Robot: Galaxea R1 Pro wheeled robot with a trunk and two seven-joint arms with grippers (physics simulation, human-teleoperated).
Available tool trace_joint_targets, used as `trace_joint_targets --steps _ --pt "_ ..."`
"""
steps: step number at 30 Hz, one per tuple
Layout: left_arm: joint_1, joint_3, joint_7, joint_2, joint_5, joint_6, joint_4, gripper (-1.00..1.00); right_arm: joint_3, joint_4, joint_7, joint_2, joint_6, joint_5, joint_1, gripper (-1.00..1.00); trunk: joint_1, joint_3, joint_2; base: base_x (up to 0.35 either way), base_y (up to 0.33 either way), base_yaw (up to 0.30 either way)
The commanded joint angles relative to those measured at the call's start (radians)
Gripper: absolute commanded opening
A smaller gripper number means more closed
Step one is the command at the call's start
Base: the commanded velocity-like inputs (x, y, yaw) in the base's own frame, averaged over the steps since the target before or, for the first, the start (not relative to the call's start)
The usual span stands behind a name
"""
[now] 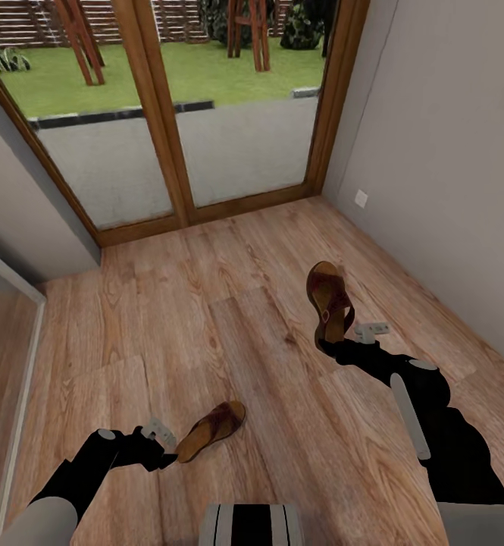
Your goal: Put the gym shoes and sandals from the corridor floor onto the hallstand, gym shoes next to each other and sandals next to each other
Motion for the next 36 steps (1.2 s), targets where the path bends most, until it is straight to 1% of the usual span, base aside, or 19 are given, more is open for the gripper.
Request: trace_joint_targets --steps 1,2,4,5,8,11,21,24,25,27,32,34,36 --pt "0.000 -0.001 -0.004 -0.001 -0.006 0.007 -0.010 1.00 -0.001 -0.001 -0.003 0.000 0.007 -0.009 -0.001 -1.00 0.000 -0.001 0.000 0.000 0.000 0.000" --pt "0.000 -0.020 0.000 -0.002 -0.011 0.011 -0.028 1.00 -0.001 -0.001 -0.003 0.000 0.007 -0.009 -0.001 -1.00 0.000 -0.001 0.000 0.000 0.000 0.000" --pt "-0.001 -0.070 0.005 -0.003 -0.027 0.018 -0.070 1.00 0.000 -0.001 -0.003 0.000 0.007 -0.009 -0.001 -1.00 0.000 -0.002 0.000 0.000 0.000 0.000" --pt "-0.002 -0.111 0.006 -0.003 -0.035 0.026 -0.104 1.00 0.000 -0.001 -0.003 0.000 0.007 -0.009 -0.001 -1.00 0.000 -0.002 0.000 0.000 0.000 0.000" --pt "-0.001 -0.131 0.006 -0.004 -0.039 0.042 -0.123 1.00 0.000 -0.001 -0.003 0.000 0.007 -0.009 -0.001 -1.00 0.000 -0.002 0.000 0.000 0.000 0.000" --pt "-0.001 -0.141 0.007 -0.004 -0.040 0.056 -0.132 1.00 -0.001 -0.001 -0.003 0.000 0.007 -0.008 -0.001 -1.00 0.000 -0.002 0.000 0.000 0.000 0.000" --pt "0.008 -0.148 0.002 0.001 -0.042 0.063 -0.135 1.00 -0.002 -0.001 -0.003 0.000 0.007 -0.007 -0.001 -1.00 0.000 -0.002 0.000 0.000 0.000 0.000" --pt "0.011 -0.158 0.001 0.000 -0.042 0.063 -0.135 1.00 -0.002 -0.001 -0.003 0.000 0.007 -0.007 -0.001 -1.00 0.000 -0.002 0.000 0.000 0.000 0.000" --pt "0.012 -0.171 0.002 0.000 -0.043 0.063 -0.135 1.00 -0.002 -0.001 -0.003 0.000 0.007 -0.007 -0.001 -1.00 0.000 -0.002 0.000 0.000 0.000 0.000" --pt "0.013 -0.183 0.003 -0.001 -0.043 0.064 -0.132 1.00 -0.003 -0.001 -0.003 0.000 0.007 -0.007 -0.001 -1.00 0.000 -0.002 0.000 0.000 0.000 0.000" --pt "0.014 -0.192 0.007 -0.003 -0.044 0.065 -0.127 1.00 -0.003 0.000 -0.003 0.000 0.007 -0.007 -0.001 -1.00 0.000 -0.002 0.000 0.000 0.000 0.000" --pt "0.013 -0.203 0.008 -0.002 -0.044 0.066 -0.130 1.00 -0.003 0.000 -0.003 0.000 0.007 -0.007 -0.001 -1.00 0.000 -0.002 0.000 0.000 0.000 0.000" --pt "0.008 -0.234 0.008 -0.002 -0.050 0.079 -0.133 1.00 -0.003 0.001 -0.003 0.000 0.007 -0.007 -0.001 -1.00 0.000 -0.002 0.000 0.000 0.000 0.000"
